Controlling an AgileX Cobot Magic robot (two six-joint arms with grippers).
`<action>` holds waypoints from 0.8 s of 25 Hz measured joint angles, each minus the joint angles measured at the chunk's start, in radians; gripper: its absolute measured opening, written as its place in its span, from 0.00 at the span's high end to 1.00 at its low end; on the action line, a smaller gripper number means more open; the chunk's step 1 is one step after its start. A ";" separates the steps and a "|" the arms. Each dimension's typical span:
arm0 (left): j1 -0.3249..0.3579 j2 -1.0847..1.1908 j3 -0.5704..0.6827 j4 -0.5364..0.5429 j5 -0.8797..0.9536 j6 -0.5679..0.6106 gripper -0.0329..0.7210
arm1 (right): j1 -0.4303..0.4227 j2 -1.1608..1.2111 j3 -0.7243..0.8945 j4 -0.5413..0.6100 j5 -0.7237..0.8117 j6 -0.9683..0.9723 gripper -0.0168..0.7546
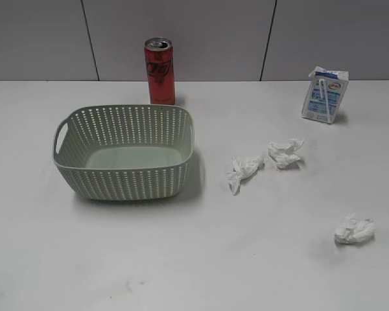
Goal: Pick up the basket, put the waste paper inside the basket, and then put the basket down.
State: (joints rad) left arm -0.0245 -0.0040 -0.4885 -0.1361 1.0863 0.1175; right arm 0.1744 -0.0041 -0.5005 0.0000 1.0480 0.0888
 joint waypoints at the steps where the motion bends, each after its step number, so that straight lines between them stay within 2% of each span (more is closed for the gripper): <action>1: 0.000 0.000 0.000 0.000 0.000 0.000 0.27 | 0.000 0.000 0.000 0.000 0.000 0.000 0.38; 20: 0.000 0.005 -0.001 -0.008 -0.010 0.000 0.27 | 0.000 0.000 0.000 0.000 0.000 0.000 0.38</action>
State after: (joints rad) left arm -0.0245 0.0010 -0.4897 -0.1444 1.0767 0.1175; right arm 0.1744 -0.0041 -0.5005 0.0000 1.0480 0.0888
